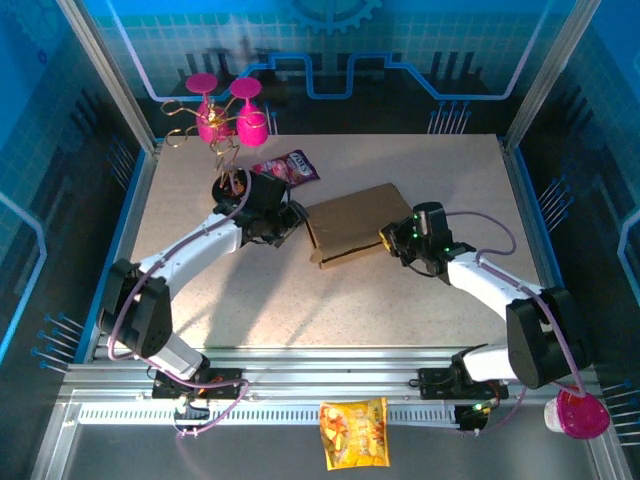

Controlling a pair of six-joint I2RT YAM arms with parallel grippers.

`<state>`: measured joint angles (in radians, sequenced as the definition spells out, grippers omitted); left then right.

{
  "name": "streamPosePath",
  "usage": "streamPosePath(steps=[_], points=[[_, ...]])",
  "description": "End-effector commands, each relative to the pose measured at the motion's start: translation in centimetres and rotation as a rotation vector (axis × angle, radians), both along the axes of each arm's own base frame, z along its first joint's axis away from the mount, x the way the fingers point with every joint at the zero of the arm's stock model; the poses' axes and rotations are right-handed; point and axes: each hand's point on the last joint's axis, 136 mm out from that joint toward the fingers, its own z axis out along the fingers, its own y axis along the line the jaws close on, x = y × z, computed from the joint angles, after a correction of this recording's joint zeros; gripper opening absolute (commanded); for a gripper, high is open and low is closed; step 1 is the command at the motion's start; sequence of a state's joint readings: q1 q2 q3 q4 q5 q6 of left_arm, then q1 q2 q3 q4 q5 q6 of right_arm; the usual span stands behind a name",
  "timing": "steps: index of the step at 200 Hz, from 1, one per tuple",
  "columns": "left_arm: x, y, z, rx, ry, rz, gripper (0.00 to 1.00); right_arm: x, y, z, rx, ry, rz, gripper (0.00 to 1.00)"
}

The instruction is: Fold the paper box

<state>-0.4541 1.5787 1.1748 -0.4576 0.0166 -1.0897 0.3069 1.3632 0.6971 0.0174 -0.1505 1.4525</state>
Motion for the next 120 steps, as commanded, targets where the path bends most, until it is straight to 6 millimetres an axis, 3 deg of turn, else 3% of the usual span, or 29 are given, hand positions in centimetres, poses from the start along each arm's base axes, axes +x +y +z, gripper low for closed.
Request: streamPosePath(steps=[1,32,71,75,120], points=[[0.4,-1.4,-0.9,-0.031,0.028,-0.079,0.59,-2.1,-0.8,-2.9,-0.040,0.151,0.038,0.37],[0.8,-2.5,-3.7,-0.048,0.058,-0.119,0.60,-2.3,-0.9,-2.3,-0.082,0.190,0.093,0.50],[1.8,-3.4,-5.0,-0.076,0.034,-0.136,0.60,-1.7,-1.9,0.8,-0.156,0.119,0.126,0.56],[1.9,-3.4,-5.0,-0.078,0.028,-0.138,0.59,-1.1,-1.9,2.0,-0.163,0.090,0.127,0.57],[1.4,-3.5,-6.8,-0.062,0.066,-0.166,0.48,0.7,-6.4,5.9,-0.320,-0.021,0.112,0.59]])
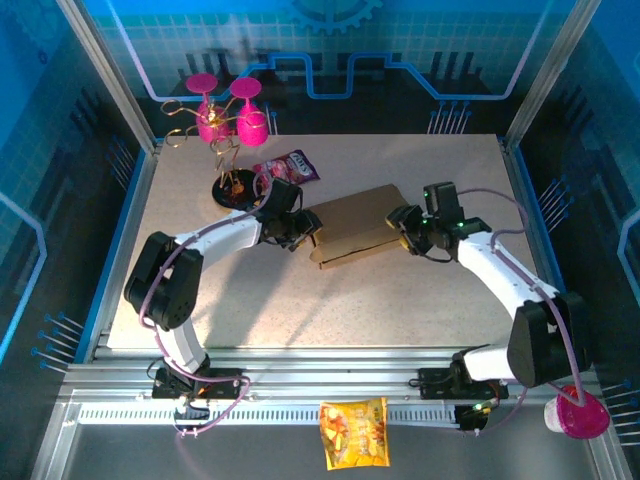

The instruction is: Fold the paper box

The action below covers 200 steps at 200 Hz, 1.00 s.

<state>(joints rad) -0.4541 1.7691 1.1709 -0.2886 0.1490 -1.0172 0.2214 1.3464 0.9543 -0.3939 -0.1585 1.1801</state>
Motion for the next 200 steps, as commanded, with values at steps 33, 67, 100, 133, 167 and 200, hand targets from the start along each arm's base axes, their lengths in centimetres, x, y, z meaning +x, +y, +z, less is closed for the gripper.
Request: streamPosePath(steps=[33,67,100,133,167,200], points=[[-0.6,-0.2,-2.5,-0.002,0.037,-0.040,0.42,3.4,-6.6,3.7,-0.241,-0.160,0.030,0.61],[-1.2,0.2,-3.6,0.022,0.063,-0.053,0.36,7.3,-7.3,1.6,-0.300,-0.180,0.182,0.59],[-1.9,0.8,-4.4,0.045,0.078,-0.054,0.31,10.0,-5.8,-2.6,-0.263,-0.108,0.360,0.58],[-2.2,1.2,-5.0,0.071,0.084,-0.058,0.23,10.7,-5.2,-6.1,-0.283,-0.038,0.443,0.58],[-2.7,1.7,-5.2,0.096,0.094,-0.060,0.18,10.7,-4.3,-7.1,-0.242,-0.040,0.498,0.59],[-3.3,2.2,-5.3,0.126,0.108,-0.078,0.12,10.4,-4.4,-6.4,-0.237,-0.061,0.506,0.60]])
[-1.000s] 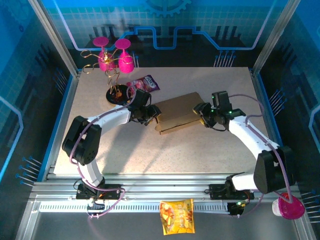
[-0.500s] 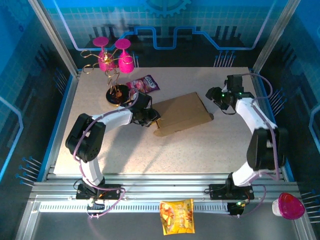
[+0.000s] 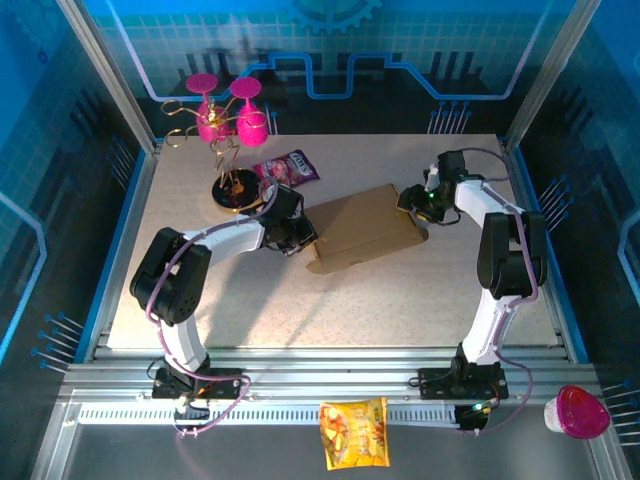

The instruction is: Fold the paper box

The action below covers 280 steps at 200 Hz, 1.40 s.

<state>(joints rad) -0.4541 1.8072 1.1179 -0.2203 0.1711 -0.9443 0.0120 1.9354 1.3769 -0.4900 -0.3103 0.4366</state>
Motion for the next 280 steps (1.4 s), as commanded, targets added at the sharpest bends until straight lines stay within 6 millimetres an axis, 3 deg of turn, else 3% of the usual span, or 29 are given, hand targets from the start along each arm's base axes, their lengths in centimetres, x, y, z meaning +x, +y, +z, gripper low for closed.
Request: streamPosePath(steps=[1,78,119,148,204,250,280], points=[[-2.8,2.4,-2.8,0.109,0.109,-0.006,0.12,0.0,0.5,1.4,0.022,-0.027,0.050,0.60],[-3.5,3.7,-2.7,0.179,0.112,-0.063,0.00,-0.1,-1.1,3.2,0.043,-0.070,0.068,0.65],[-3.5,4.4,-1.8,0.194,0.046,-0.175,0.00,0.5,0.1,4.9,0.114,-0.123,0.186,0.76],[-3.6,5.1,-1.9,0.179,0.026,-0.211,0.00,0.3,1.4,4.5,0.199,-0.108,0.255,0.78],[-4.0,6.1,-3.0,0.167,0.024,-0.210,0.00,-1.1,3.7,1.8,0.313,-0.011,0.313,0.82],[-4.5,7.3,-3.4,0.170,0.031,-0.199,0.00,-2.7,5.1,2.5,0.404,-0.025,0.350,0.82],[-4.5,7.5,-3.6,0.169,0.036,-0.198,0.00,-3.3,5.9,1.9,0.456,0.003,0.362,0.82]])
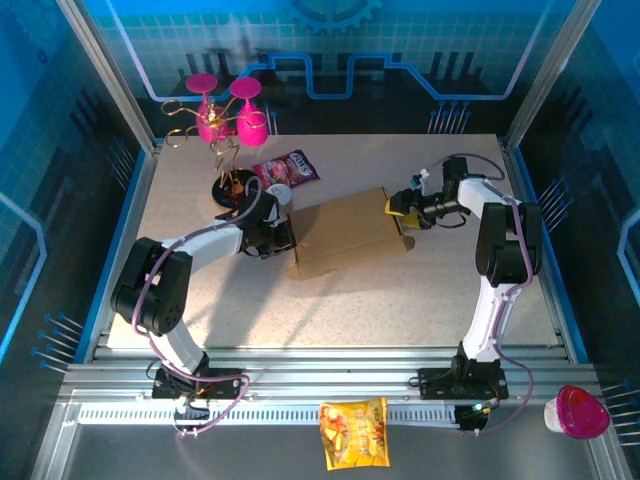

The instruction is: Fold the paper box

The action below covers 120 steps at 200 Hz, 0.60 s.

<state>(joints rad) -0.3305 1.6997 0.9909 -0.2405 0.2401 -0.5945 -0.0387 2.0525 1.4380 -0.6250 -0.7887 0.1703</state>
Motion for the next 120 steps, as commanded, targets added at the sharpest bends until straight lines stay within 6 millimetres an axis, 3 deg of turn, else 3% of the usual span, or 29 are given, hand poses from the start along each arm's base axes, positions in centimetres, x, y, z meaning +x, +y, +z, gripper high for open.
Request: streamPosePath(steps=[1,60,120], points=[[-2.9,2.4,-3.4,0.097,0.128,0.009,0.00,-0.8,1.6,1.2,0.087,-0.013,0.049,0.82],[-2.5,2.4,-3.5,0.090,0.123,0.017,0.00,-1.9,5.0,2.4,0.207,0.018,0.111,0.80],[-1.5,2.2,-2.4,0.066,0.079,0.037,0.00,-3.3,6.0,2.1,0.203,0.075,0.101,0.68]])
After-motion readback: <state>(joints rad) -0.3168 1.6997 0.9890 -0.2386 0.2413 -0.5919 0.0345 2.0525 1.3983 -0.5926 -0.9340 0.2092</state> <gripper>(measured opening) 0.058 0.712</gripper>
